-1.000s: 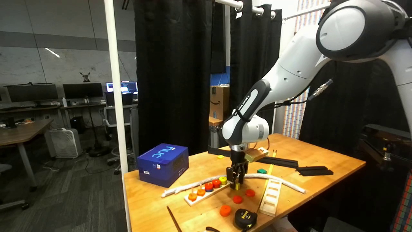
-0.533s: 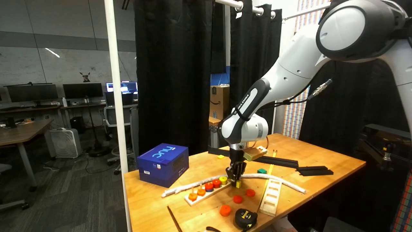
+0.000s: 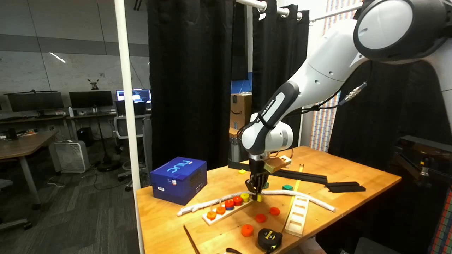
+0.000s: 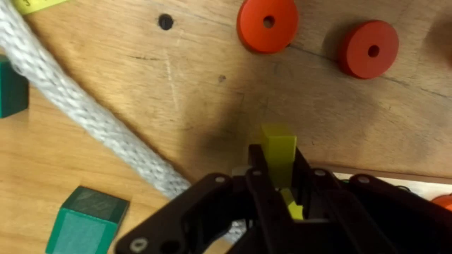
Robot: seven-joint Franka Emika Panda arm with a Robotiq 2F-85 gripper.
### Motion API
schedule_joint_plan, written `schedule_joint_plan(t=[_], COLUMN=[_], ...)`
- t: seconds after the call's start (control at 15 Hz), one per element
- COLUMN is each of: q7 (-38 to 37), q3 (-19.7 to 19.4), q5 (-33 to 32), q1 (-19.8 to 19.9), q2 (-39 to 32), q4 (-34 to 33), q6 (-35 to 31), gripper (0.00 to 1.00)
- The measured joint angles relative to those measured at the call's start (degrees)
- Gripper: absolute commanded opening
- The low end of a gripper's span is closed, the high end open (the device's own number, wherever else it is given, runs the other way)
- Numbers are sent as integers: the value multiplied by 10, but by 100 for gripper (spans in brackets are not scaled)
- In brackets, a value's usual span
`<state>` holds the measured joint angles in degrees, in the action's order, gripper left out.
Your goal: Pick up the yellow block at the front of the table and put it on the wooden board
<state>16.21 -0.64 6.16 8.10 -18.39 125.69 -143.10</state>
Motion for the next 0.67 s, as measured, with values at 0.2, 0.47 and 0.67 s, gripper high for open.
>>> schedule_joint_plan(t=[0.2,0.47,0.67], q7=[-45,-100,-105], q3=[-6,-16,-18], q5=[-36,-82,-90], q1=[-13,-27,-28], q2=[33,90,136], q4=[12,43,74], q6=[20,78,112], gripper=[19,19,18])
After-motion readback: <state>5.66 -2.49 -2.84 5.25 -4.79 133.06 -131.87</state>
